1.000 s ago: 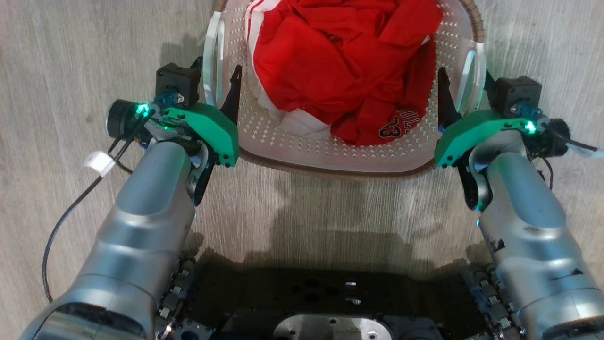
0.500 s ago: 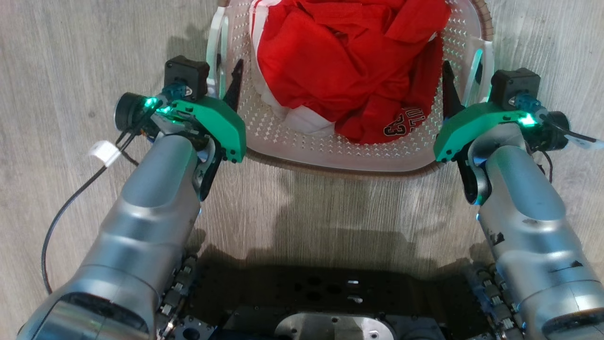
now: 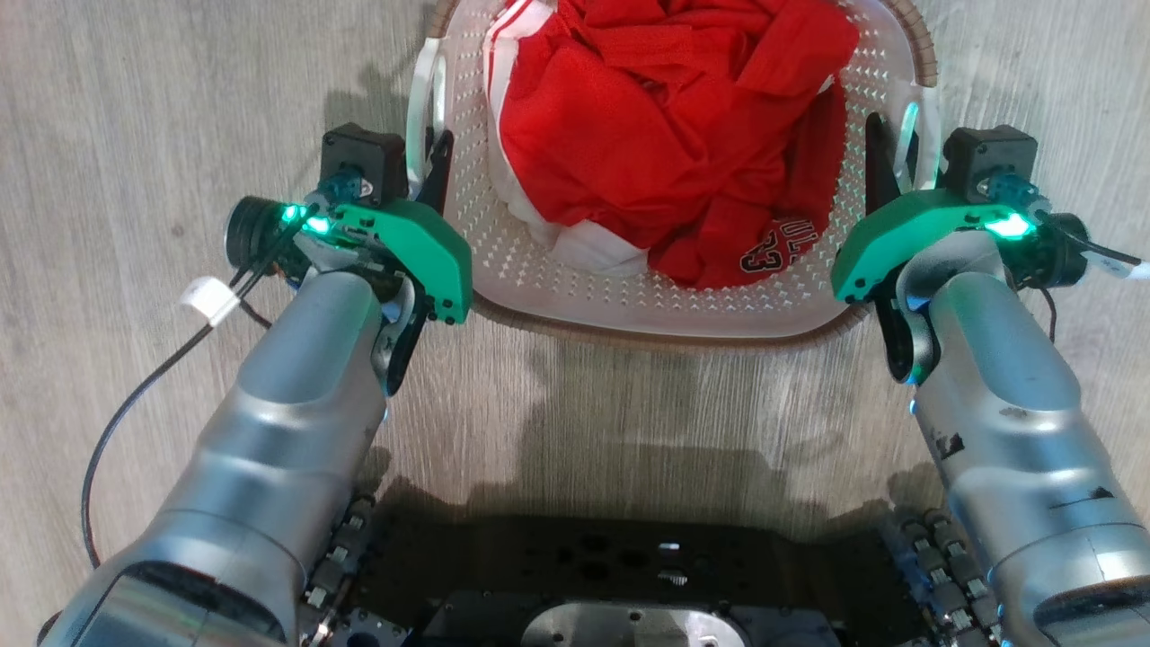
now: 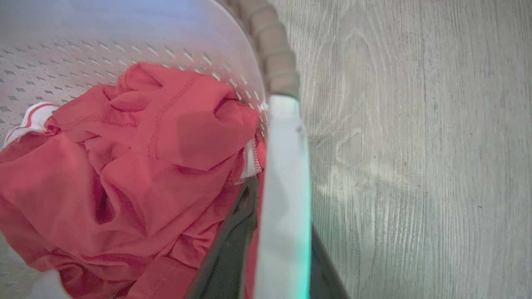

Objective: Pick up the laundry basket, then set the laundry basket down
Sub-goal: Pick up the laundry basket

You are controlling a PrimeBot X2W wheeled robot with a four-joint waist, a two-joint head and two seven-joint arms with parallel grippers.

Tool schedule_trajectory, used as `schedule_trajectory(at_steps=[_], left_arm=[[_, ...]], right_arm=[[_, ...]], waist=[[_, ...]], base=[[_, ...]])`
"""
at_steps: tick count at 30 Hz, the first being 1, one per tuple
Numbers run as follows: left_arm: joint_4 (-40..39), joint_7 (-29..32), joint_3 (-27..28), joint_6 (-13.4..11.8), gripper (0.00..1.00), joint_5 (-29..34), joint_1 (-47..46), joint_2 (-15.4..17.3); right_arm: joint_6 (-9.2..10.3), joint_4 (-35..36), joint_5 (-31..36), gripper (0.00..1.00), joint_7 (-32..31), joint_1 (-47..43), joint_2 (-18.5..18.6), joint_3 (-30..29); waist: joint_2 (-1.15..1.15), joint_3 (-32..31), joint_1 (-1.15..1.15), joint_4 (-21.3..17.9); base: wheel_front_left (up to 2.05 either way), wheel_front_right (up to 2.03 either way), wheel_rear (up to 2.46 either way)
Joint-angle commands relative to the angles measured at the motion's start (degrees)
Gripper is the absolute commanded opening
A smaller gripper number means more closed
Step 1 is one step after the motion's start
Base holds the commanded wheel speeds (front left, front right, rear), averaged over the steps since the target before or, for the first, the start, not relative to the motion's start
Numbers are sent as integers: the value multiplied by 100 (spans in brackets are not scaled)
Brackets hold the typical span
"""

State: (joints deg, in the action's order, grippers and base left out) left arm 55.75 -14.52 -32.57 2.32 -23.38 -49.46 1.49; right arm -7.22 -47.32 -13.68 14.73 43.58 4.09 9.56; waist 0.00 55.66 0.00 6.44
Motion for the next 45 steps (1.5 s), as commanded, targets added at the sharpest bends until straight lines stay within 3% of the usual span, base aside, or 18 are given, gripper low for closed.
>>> schedule_trajectory(at_steps=[1,20,30,45], left_arm=[[-90,-48,50,-36,0,-45,159,139],[282,-48,-189,-161,0,-590,616,139],[555,-48,-413,-242,0,-1050,970,139],[774,-48,-767,-384,0,-1745,1403,139]], right_arm=[[-26,-27,-3,0,27,-235,-122,209],[-26,-1109,-642,0,27,-48,-122,857],[-26,-1724,-1369,0,6,-80,-122,1698],[-26,-1998,-2493,0,-346,-336,-122,2864]], waist=[[0,-83,0,-6],[0,-1059,0,-120],[0,-1759,0,-193],[0,-2704,0,-251]], base=[[0,0,0],[0,0,0],[0,0,0],[0,0,0]])
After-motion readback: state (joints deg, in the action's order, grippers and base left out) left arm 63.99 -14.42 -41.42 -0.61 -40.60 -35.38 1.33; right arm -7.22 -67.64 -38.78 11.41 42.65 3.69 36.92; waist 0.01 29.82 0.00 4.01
